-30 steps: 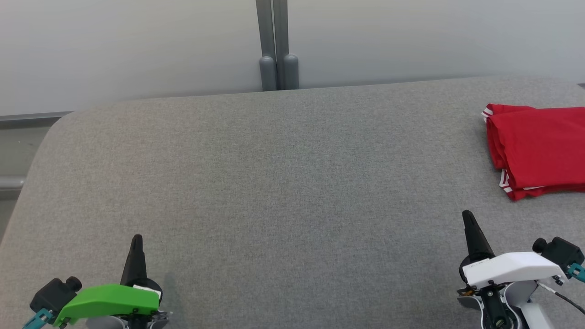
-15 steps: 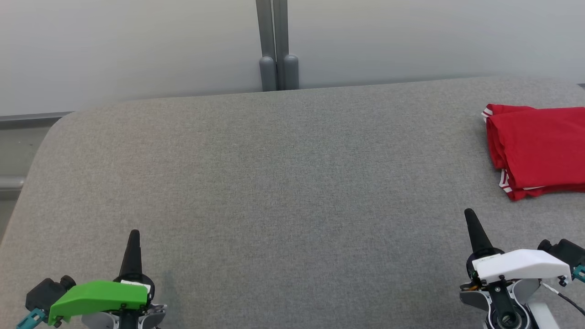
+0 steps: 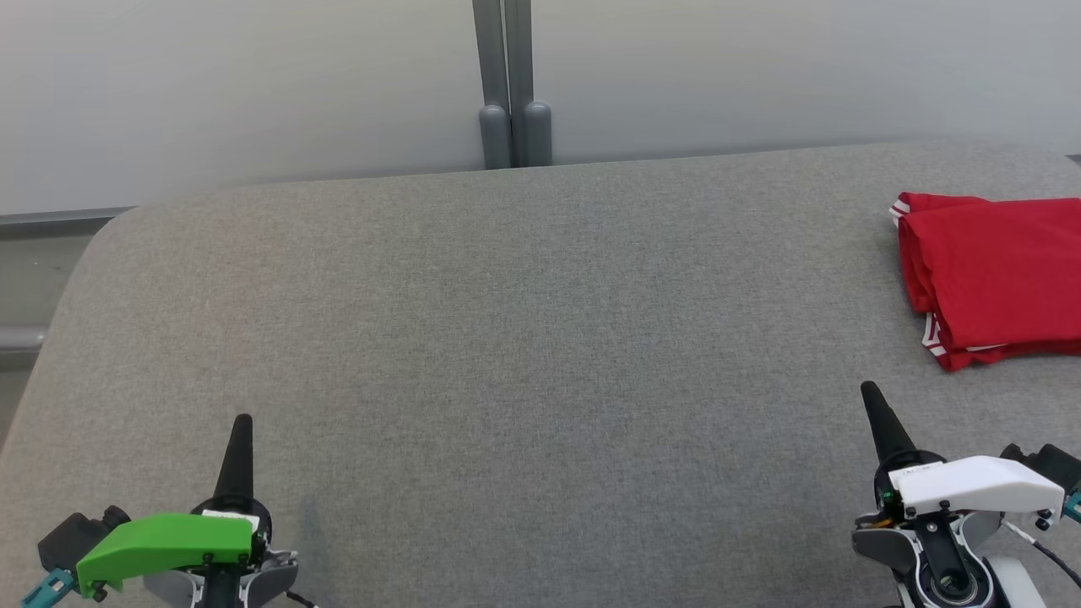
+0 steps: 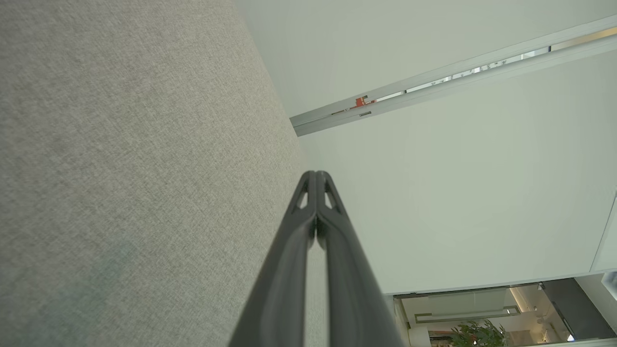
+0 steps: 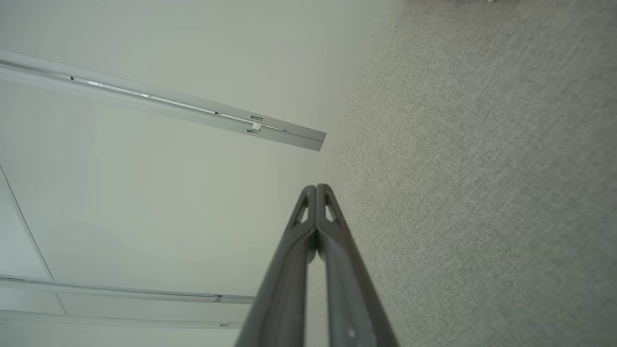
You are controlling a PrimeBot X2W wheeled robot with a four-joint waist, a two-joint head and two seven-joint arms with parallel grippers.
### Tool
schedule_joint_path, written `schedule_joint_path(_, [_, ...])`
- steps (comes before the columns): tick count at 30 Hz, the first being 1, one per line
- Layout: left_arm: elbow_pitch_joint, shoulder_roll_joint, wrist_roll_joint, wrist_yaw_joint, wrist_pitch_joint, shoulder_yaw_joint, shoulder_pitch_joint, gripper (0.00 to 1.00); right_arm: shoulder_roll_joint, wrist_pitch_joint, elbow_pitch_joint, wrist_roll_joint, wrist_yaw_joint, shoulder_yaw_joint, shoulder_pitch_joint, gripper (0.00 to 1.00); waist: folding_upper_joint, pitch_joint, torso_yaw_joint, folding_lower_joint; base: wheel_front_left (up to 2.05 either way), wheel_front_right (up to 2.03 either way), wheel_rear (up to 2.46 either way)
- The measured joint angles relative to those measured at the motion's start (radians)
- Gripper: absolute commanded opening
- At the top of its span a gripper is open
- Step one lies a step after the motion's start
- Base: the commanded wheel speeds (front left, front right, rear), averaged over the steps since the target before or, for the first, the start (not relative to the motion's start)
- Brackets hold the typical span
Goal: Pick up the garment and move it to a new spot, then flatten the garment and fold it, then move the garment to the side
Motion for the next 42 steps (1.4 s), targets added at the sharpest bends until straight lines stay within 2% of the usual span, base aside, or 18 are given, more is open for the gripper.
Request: schedule_joint_path(42, [-0.003, 0.0, -0.28, -0.031, 0.082, 0.047, -0.033, 0.0, 0.0, 0.089, -0.003, 0.318, 0.0, -0.042, -0.014, 0.0, 0.0001, -0.002, -0.001, 0.0, 0.0, 0.0, 0.0])
